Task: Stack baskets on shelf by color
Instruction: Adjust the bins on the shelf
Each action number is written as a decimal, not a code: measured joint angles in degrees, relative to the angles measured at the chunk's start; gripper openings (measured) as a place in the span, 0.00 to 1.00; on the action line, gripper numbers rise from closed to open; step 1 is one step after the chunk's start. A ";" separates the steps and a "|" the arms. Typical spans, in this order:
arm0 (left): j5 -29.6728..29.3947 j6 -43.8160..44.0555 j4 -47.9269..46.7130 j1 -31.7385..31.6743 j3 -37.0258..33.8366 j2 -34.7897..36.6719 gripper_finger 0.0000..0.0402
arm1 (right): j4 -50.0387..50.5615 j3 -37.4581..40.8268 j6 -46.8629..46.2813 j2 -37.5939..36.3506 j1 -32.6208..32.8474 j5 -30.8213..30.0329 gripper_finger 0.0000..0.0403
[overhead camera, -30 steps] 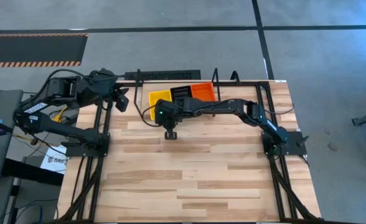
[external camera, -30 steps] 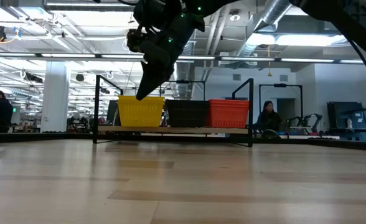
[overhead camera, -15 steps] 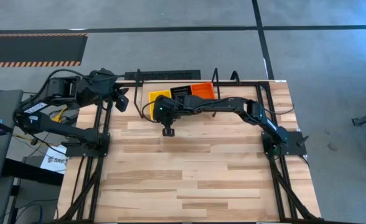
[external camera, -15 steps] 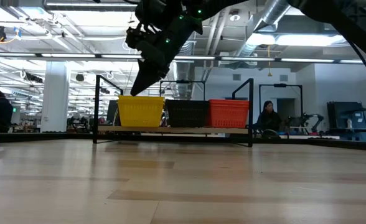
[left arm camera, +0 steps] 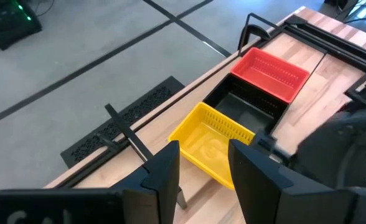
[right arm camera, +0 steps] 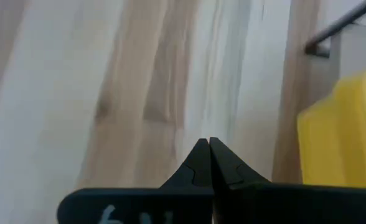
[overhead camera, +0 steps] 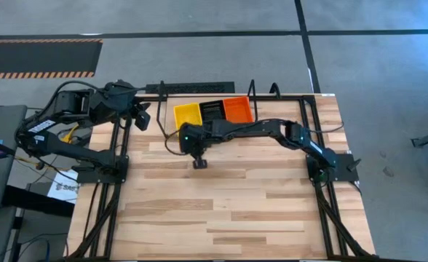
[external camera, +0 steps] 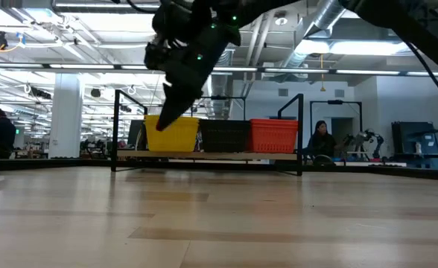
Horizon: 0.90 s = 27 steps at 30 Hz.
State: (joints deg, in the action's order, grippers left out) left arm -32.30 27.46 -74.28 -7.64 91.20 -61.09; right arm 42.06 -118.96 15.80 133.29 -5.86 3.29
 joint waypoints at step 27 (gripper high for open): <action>0.04 1.09 0.00 0.02 0.00 -0.03 0.31 | -5.10 -11.72 8.08 4.17 -2.33 -9.70 0.00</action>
State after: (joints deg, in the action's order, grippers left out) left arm -32.26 28.56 -74.28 -7.62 91.20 -61.12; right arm 36.96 -130.67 23.89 137.46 -8.19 -6.42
